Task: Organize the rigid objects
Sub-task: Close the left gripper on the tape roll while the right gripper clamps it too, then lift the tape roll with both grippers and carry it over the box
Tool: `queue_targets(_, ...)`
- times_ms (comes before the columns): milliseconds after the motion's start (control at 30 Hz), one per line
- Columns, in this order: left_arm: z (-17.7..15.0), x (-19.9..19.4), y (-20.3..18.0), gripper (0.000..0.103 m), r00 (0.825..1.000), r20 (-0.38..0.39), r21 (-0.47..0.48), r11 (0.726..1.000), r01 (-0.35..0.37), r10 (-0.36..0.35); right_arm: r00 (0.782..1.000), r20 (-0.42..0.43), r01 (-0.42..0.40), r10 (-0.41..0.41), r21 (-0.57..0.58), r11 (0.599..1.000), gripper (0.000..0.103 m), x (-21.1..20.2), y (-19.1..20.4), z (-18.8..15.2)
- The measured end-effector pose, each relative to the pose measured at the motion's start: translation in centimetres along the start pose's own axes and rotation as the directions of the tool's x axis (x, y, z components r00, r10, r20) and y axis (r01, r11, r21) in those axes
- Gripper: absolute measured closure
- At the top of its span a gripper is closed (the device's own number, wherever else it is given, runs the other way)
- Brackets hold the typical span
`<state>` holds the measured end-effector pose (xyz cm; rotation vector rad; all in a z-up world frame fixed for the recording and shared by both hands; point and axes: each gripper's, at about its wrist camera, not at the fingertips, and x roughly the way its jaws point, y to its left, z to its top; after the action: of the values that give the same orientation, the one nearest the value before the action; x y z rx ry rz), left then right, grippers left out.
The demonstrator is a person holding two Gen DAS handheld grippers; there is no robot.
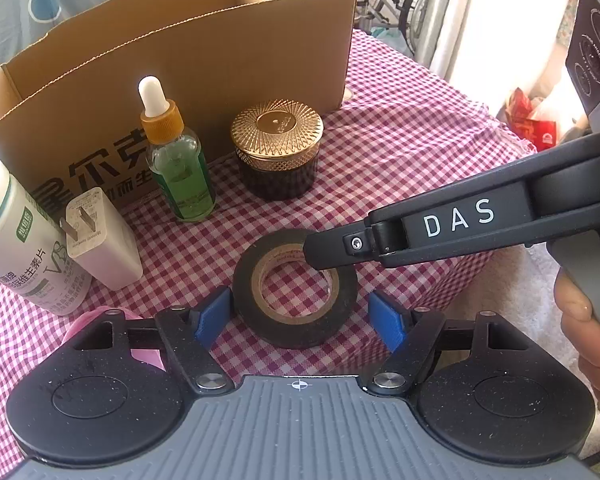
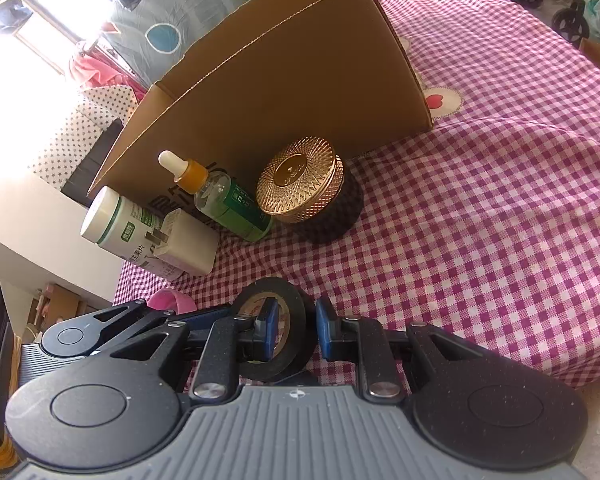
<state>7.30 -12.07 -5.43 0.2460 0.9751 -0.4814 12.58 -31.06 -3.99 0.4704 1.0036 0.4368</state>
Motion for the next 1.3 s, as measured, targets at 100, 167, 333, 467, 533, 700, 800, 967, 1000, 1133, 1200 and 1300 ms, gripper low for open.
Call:
queue_targets(100,0.0,-0.1,0.1,0.034,1.000,0.013,-0.005,1.000,-0.005,0.005,1.000,0.011,0.016,-0.016,-0.025,1.000,0.081,0.1,0.4,-0.1)
queue_targets(167,0.0,-0.2,0.1,0.037,1.000,0.023,-0.006,1.000,-0.013,0.013,0.999,0.020,0.035,-0.034,-0.049,0.998,0.082,0.2,0.8,-0.2)
queue_targets(333,-0.1,-0.2,0.1,0.037,0.999,0.037,-0.011,1.000,-0.018,0.019,0.995,0.048,0.097,-0.091,-0.138,0.986,0.084,0.6,2.2,-0.7)
queue_targets(467,-0.2,-0.2,0.1,0.037,0.999,0.047,-0.013,1.000,-0.022,0.023,0.990,0.068,0.132,-0.122,-0.178,0.975,0.084,0.8,3.1,-1.0)
queue_targets(533,-0.2,-0.2,0.0,0.037,0.999,0.049,-0.014,1.000,-0.023,0.024,0.990,0.071,0.136,-0.125,-0.180,0.974,0.084,0.7,3.1,-1.0)
queue_targets(700,-0.3,-1.1,-0.3,0.037,0.997,0.075,-0.006,1.000,-0.029,0.030,0.987,0.095,0.141,-0.126,-0.182,0.973,0.084,-0.2,3.4,-1.3)
queue_targets(800,-0.1,-2.5,-0.7,0.037,0.993,0.112,0.004,0.999,-0.043,0.043,0.983,0.133,0.156,-0.130,-0.204,0.967,0.084,-1.6,4.2,-1.4)
queue_targets(967,1.1,-6.2,-0.9,0.037,0.973,0.218,0.011,0.997,-0.077,0.073,0.965,0.238,0.174,-0.113,-0.256,0.951,0.084,-4.6,6.9,-0.7)
queue_targets(1000,1.4,-7.0,-0.9,0.037,0.968,0.239,0.009,0.996,-0.084,0.079,0.960,0.261,0.175,-0.104,-0.267,0.948,0.084,-5.2,7.5,-0.3)
queue_targets(1133,3.6,-10.4,-0.5,0.037,0.933,0.335,0.010,0.990,-0.141,0.130,0.938,0.344,0.170,-0.049,-0.330,0.929,0.084,-7.5,10.2,1.9)
queue_targets(1200,5.1,-11.8,0.0,0.037,0.916,0.367,0.006,0.984,-0.176,0.161,0.930,0.368,0.164,-0.019,-0.367,0.916,0.084,-8.2,11.6,3.6)
queue_targets(1300,7.8,-12.9,1.1,0.037,0.905,0.378,-0.013,0.978,-0.206,0.196,0.926,0.376,0.147,0.021,-0.414,0.898,0.084,-8.6,13.2,6.6)
